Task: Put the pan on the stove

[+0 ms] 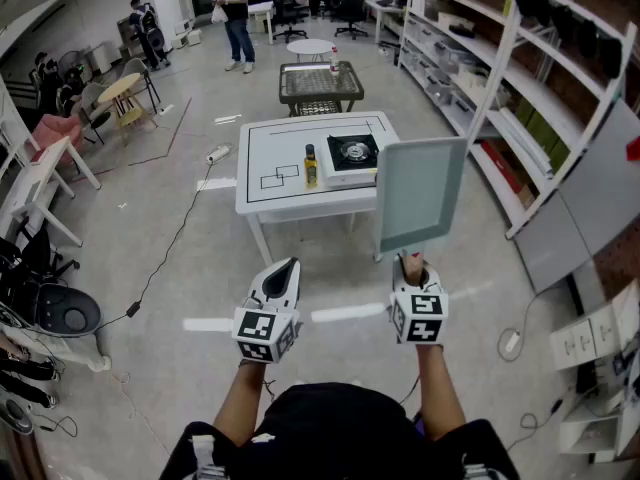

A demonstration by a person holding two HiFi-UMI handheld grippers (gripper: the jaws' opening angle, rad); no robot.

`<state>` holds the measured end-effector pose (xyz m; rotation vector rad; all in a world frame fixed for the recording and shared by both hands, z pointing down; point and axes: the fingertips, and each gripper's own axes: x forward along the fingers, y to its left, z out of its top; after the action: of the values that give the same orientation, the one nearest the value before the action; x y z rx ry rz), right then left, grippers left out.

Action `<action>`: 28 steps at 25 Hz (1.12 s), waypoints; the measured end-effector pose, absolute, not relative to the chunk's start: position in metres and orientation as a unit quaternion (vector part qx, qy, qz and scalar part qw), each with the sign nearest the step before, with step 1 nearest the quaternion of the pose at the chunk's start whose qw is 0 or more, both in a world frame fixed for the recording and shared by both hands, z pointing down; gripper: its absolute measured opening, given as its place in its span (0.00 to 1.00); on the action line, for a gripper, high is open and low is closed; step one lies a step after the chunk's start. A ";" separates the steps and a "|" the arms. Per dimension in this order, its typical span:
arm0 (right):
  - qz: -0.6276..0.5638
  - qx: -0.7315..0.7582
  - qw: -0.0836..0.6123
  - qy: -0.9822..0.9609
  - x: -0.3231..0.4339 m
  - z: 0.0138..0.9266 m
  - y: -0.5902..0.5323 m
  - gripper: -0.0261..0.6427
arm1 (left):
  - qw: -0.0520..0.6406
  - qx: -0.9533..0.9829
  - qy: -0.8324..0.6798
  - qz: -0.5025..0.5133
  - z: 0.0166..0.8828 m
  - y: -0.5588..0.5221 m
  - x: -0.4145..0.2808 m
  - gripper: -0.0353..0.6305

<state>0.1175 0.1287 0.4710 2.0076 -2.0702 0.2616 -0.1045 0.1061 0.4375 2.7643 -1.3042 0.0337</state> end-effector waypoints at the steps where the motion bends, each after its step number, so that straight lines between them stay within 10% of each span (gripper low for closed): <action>1: 0.090 0.688 0.123 -0.709 0.117 0.472 0.130 0.15 | 0.044 0.904 -0.426 0.011 0.438 0.107 -0.104 0.09; 28: 0.110 0.657 0.121 -0.736 0.175 0.495 0.137 0.15 | 0.036 0.895 -0.444 0.024 0.459 0.131 -0.037 0.09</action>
<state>0.1753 0.1372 0.4952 1.9182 -2.1488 0.3226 -0.0372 0.1309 0.4589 2.7486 -1.3633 0.0722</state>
